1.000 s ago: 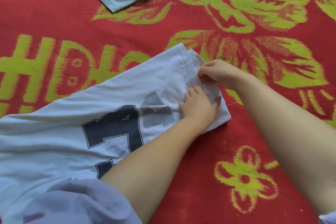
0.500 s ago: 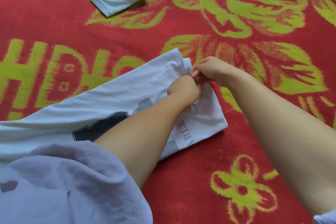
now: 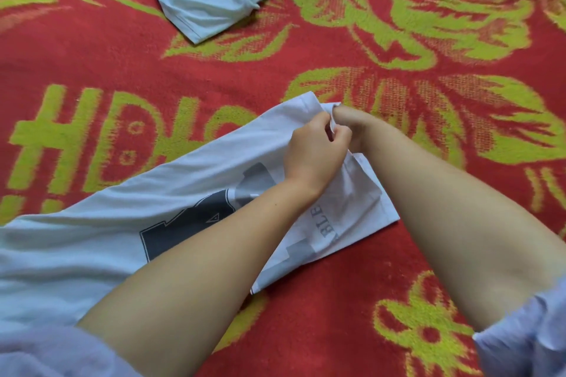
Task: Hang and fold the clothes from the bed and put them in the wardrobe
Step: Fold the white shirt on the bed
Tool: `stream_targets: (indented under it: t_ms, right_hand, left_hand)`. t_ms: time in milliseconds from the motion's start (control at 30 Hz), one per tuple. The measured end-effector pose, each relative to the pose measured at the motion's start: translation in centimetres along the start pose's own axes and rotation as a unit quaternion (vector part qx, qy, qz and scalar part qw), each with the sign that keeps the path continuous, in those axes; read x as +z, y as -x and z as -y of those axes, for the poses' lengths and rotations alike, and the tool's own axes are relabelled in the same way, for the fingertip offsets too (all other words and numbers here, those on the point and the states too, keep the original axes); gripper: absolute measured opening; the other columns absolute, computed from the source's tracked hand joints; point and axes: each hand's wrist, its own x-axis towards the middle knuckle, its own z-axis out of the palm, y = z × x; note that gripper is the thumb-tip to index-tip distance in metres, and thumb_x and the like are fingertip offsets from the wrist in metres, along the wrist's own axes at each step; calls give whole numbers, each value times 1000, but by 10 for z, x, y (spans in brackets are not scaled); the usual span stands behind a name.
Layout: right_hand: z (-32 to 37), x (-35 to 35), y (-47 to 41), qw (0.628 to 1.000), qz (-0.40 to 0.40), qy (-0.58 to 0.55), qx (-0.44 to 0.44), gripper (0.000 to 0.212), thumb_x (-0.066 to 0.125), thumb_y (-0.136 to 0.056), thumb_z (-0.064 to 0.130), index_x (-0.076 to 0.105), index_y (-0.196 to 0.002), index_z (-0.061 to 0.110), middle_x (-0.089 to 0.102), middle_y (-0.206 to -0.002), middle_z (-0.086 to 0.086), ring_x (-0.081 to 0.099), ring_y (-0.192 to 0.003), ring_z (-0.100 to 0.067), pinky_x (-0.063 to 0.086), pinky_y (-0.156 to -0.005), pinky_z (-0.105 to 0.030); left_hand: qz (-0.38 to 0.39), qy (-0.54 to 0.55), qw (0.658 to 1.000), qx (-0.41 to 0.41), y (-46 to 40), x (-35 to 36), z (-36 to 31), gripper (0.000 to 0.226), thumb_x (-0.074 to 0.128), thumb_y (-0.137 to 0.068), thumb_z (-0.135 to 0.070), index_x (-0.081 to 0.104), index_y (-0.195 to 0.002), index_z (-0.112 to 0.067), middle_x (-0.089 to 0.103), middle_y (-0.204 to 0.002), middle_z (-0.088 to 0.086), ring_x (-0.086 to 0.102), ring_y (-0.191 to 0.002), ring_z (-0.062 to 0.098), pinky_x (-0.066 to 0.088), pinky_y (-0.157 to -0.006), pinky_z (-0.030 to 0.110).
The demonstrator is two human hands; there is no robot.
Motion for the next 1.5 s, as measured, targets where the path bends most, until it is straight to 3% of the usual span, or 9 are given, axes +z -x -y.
stream_targets:
  t_ms: [200, 333, 433, 633, 800, 1200, 1300, 1367, 1500]
  right_hand:
    - [7, 1, -20, 998, 12, -61, -31, 41, 35, -94, 0, 51, -58, 9, 45, -44, -3, 46, -40, -11, 39, -41, -19]
    - [4, -14, -7, 980, 15, -197, -5, 24, 36, -92, 12, 56, -80, 11, 60, -67, -6, 54, -60, -19, 48, -55, -25]
    - [-11, -32, 13, 998, -63, -30, -11, 37, 36, -98, 42, 53, -73, 22, 51, -62, 3, 43, -53, -12, 36, -51, -23]
    - [-46, -28, 59, 873, -73, 480, -37, 31, 69, -86, 29, 52, -65, 15, 48, -62, 5, 44, -58, -12, 31, -47, -21]
    - [-56, -27, 84, 950, -149, 265, -74, 15, 55, -92, 19, 64, -90, 8, 59, -84, -3, 53, -79, -16, 39, -65, -31]
    - [-129, 6, 98, 764, -422, 477, -99, 44, 55, -92, 22, 45, -132, 7, 49, -130, -23, 44, -120, -41, 36, -97, -50]
    - [-142, 75, 124, 741, -390, 490, -243, 42, 54, -87, 12, 52, -128, 5, 53, -126, -21, 48, -115, -41, 36, -94, -48]
    - [-162, 143, 144, 796, -237, 483, -278, 29, 51, -89, 12, 60, -116, 5, 62, -111, -18, 57, -104, -38, 42, -86, -43]
    - [-213, 267, 167, 925, -42, 376, -45, 29, 55, -95, 33, 65, -110, 11, 70, -106, -6, 62, -103, -25, 43, -84, -30]
  left_hand:
    - [82, 65, 994, -28, -4, 6, 10, 29, 54, -92, -22, 40, -67, -16, 51, -61, 0, 54, -64, 27, 45, -64, 41]
    - [217, 44, 975, -8, 18, 14, 25, 33, 57, -94, -27, 51, -121, -9, 56, -120, 9, 51, -114, 22, 39, -98, 31]
    - [194, -74, 971, 119, 70, -1, 50, 58, 59, -92, -22, 37, -142, -5, 38, -147, 12, 32, -137, 22, 19, -114, 31]
    - [64, -313, 940, 121, 163, -54, 107, 43, 72, -75, -29, 60, -111, -10, 61, -105, 13, 58, -91, 34, 42, -88, 42]
    - [96, -327, 939, 47, 173, -83, 123, 11, 71, -79, -15, 62, -86, -12, 58, -88, 6, 57, -83, 31, 43, -73, 42]
    - [157, -211, 957, 120, 200, -130, 150, 30, 49, -87, -9, 61, -114, -2, 59, -111, 13, 55, -102, 31, 42, -89, 38]
    - [33, -232, 972, 26, 229, -193, 173, 40, 39, -79, -10, 61, -110, 2, 59, -107, 19, 55, -97, 38, 42, -86, 44]
    - [-32, -259, 962, -77, 258, -240, 201, 33, 41, -76, 0, 59, -102, 4, 57, -103, 24, 53, -96, 41, 40, -87, 47]
    - [-156, -80, 895, -411, 312, -295, 247, 16, 53, -88, 0, 47, -102, 2, 51, -103, 24, 50, -105, 39, 35, -87, 38]
